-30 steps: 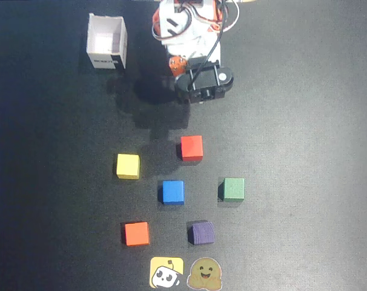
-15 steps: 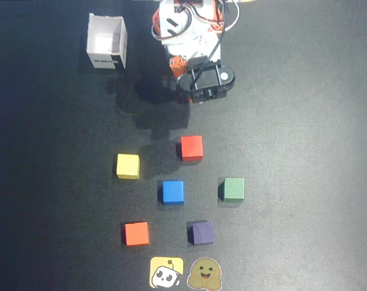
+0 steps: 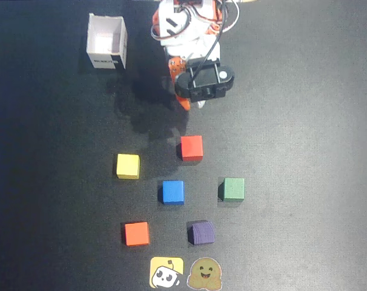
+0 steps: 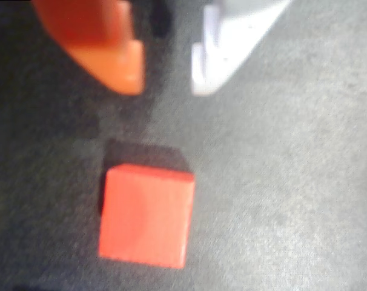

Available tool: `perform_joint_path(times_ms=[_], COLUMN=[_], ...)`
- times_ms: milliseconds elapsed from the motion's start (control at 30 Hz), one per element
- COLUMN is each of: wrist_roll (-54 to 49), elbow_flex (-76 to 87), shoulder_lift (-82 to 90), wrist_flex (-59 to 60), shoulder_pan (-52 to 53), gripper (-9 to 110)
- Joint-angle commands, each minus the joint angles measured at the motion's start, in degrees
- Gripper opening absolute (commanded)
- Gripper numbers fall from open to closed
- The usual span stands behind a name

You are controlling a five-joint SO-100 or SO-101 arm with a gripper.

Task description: Put the yellow cube on top of the blue cube.

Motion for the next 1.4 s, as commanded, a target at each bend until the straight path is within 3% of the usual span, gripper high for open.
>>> perform_joint_path(times_ms=[0,233,600,900,1367], wrist_roll=[-0.7,0.9,-9.3,12.9,17.2], elbow_flex=[-2.4,-6.8,-24.0,-52.6,-62.8], shoulder_lift=[0.4,-4.1,-36.4,-68.1,-79.8], wrist_flex=[-0.7,-1.2,-19.1,-11.0,-12.1], shoulder_pan=[0.2,-0.1,-0.3,3.0,9.8], gripper=[9,14,14,14,14])
